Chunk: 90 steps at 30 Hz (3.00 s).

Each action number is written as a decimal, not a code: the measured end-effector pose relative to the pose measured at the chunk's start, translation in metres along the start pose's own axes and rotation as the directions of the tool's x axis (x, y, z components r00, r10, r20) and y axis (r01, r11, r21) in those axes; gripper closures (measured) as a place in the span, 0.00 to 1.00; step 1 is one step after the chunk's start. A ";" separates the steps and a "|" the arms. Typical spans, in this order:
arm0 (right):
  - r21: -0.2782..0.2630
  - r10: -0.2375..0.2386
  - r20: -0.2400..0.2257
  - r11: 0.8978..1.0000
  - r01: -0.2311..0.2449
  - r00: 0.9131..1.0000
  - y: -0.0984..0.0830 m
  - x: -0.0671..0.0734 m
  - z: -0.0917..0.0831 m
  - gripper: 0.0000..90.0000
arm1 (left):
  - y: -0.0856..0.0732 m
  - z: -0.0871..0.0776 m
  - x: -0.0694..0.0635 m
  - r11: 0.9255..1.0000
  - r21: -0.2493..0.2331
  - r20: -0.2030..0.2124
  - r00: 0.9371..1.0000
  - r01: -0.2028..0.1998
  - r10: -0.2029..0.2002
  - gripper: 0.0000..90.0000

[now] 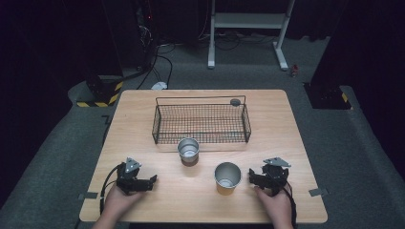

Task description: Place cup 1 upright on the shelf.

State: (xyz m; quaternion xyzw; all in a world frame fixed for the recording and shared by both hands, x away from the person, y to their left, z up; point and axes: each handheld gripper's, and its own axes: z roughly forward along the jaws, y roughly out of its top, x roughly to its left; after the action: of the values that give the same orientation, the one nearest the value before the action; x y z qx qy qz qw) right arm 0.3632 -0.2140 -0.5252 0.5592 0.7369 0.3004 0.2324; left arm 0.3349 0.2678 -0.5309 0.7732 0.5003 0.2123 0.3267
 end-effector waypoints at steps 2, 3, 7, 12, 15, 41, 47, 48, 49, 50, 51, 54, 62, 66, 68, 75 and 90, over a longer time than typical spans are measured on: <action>0.000 -0.012 -0.007 1.000 0.012 1.000 -0.001 -0.001 -0.001 0.10 | 0.000 0.000 0.000 1.000 0.000 0.002 1.000 0.000 0.000 0.03; 0.000 -0.013 -0.006 1.000 0.013 1.000 -0.001 -0.001 -0.001 0.10 | 0.000 0.000 0.000 1.000 0.000 0.004 1.000 -0.002 0.002 0.03; 0.001 -0.013 -0.004 1.000 0.013 1.000 -0.001 -0.001 -0.001 0.10 | 0.001 0.001 0.001 1.000 0.001 0.005 1.000 -0.005 0.005 0.03; 0.000 -0.013 -0.003 1.000 0.013 1.000 -0.001 0.000 0.000 0.10 | 0.002 0.002 0.001 1.000 0.001 0.008 1.000 -0.008 0.008 0.03; -0.001 -0.020 -0.005 1.000 0.020 1.000 -0.001 -0.001 0.000 0.10 | 0.002 0.002 0.001 1.000 0.001 0.009 1.000 -0.007 0.007 0.03; -0.025 -0.031 -0.033 0.999 0.030 0.999 -0.003 0.001 -0.005 0.16 | 0.003 0.003 0.002 1.000 0.000 0.010 1.000 -0.012 0.012 0.03; -0.048 -0.029 -0.039 0.998 0.027 0.999 -0.004 -0.001 -0.006 0.17 | 0.003 0.003 0.002 1.000 0.000 0.010 1.000 -0.012 0.012 0.03; -0.057 -0.036 -0.041 0.998 0.034 0.998 -0.004 -0.001 -0.007 0.17 | 0.003 0.003 0.002 1.000 0.000 0.011 1.000 -0.011 0.011 0.03; -0.068 -0.041 -0.045 0.997 0.038 0.998 -0.004 -0.001 -0.008 0.17 | 0.003 0.003 0.001 1.000 0.000 0.012 1.000 -0.009 0.009 0.03; -0.074 -0.038 -0.048 0.997 0.035 0.998 -0.004 -0.001 -0.009 0.17 | 0.003 0.003 0.001 1.000 0.000 0.012 1.000 -0.009 0.009 0.03; -0.084 -0.041 -0.050 0.996 0.037 0.998 -0.005 -0.001 -0.010 0.17 | 0.003 0.003 0.001 1.000 0.000 0.012 1.000 -0.010 0.010 0.03; -0.101 -0.029 -0.063 0.995 0.022 0.998 -0.005 -0.002 -0.013 0.17 | 0.003 0.003 0.002 1.000 0.000 0.012 1.000 -0.010 0.010 0.03; -0.170 -0.048 -0.066 0.985 0.037 0.997 -0.002 -0.003 -0.027 0.17 | 0.003 0.003 0.002 1.000 0.001 0.012 1.000 -0.011 0.011 0.03; -0.192 -0.047 -0.067 0.981 0.033 0.997 0.000 -0.002 -0.034 0.15 | 0.003 0.003 0.002 1.000 0.001 0.012 1.000 -0.011 0.011 0.03; -0.204 -0.053 -0.068 0.978 0.038 0.996 0.000 -0.001 -0.037 0.15 | 0.003 0.003 0.002 1.000 0.001 0.012 1.000 -0.011 0.011 0.03; -0.263 -0.071 -0.088 0.964 0.046 0.994 0.001 -0.001 -0.049 0.10 | 0.003 0.003 0.002 1.000 0.001 0.012 1.000 -0.011 0.011 0.03; -0.325 -0.083 -0.137 0.945 0.034 0.987 0.010 0.002 -0.074 0.09 | 0.003 0.003 0.002 1.000 0.001 0.012 1.000 -0.013 0.013 0.03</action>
State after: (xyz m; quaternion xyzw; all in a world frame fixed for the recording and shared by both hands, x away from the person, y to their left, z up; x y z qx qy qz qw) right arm 0.3194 -0.2238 -0.4659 0.4676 0.7096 0.4505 0.2736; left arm 0.3393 0.2677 -0.5306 0.7780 0.4933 0.2093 0.3279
